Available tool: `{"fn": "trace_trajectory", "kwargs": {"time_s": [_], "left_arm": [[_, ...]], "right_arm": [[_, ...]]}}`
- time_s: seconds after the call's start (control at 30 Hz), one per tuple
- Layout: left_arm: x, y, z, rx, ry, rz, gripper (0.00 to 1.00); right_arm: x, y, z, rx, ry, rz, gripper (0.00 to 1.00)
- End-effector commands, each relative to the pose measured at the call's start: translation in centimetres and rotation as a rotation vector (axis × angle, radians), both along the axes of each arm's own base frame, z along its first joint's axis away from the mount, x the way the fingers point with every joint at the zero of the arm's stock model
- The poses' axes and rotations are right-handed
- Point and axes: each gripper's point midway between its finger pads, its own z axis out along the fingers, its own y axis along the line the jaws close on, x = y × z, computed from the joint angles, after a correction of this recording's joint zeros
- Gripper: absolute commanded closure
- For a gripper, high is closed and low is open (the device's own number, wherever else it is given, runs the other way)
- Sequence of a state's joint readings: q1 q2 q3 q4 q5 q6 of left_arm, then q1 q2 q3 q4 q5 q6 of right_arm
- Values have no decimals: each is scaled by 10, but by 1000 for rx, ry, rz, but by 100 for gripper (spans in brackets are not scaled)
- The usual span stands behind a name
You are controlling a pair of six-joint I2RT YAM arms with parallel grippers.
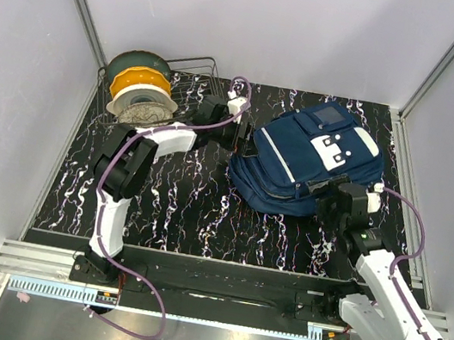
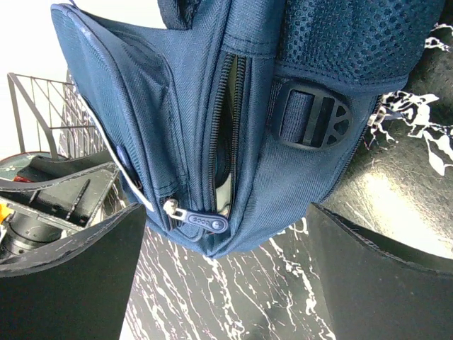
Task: Pack the student bag
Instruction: Adjust the student bag at the center of the board.
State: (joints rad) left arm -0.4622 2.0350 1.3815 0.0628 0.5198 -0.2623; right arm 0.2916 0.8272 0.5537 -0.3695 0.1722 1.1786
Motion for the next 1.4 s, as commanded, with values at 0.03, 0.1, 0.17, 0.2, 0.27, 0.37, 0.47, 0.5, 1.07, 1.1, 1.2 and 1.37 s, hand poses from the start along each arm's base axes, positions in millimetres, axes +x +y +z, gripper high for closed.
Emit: {"fn": "trace_trajectory", "kwargs": {"time_s": [0.03, 0.1, 0.17, 0.2, 0.27, 0.37, 0.47, 0.5, 1.07, 1.1, 1.2, 1.37], "left_arm": [[7, 4, -18, 5, -1, 21, 1], [4, 4, -28, 6, 26, 19, 1], [-1, 2, -33, 1, 50, 4, 4], [-2, 2, -34, -2, 57, 6, 7], [-8, 4, -39, -7, 71, 12, 20], [-18, 6, -45, -15, 104, 21, 46], [-32, 7, -52, -23, 137, 16, 63], [-37, 5, -49, -31, 137, 9, 67], [-200, -75, -30, -91, 200, -224, 100], [-215, -84, -25, -102, 207, -255, 100], [-244, -98, -10, -136, 205, -312, 100], [-262, -96, 12, -121, 161, -316, 71]], "right_arm": [[15, 4, 16, 17, -52, 2, 0], [17, 6, 15, 17, -52, 8, 0], [18, 6, 11, 14, -41, 12, 0], [19, 7, 10, 10, -38, 15, 0], [20, 5, 9, -1, -36, 12, 0], [22, 1, 6, -23, -30, -6, 0], [28, 1, 5, -49, -24, 15, 0], [31, 2, 1, -58, -7, 27, 0], [46, 1, -5, -134, 37, 166, 21], [45, -1, -4, -140, 35, 162, 21], [47, -6, 3, -166, 18, 157, 14], [50, -25, 8, -222, 57, 128, 0]]}}
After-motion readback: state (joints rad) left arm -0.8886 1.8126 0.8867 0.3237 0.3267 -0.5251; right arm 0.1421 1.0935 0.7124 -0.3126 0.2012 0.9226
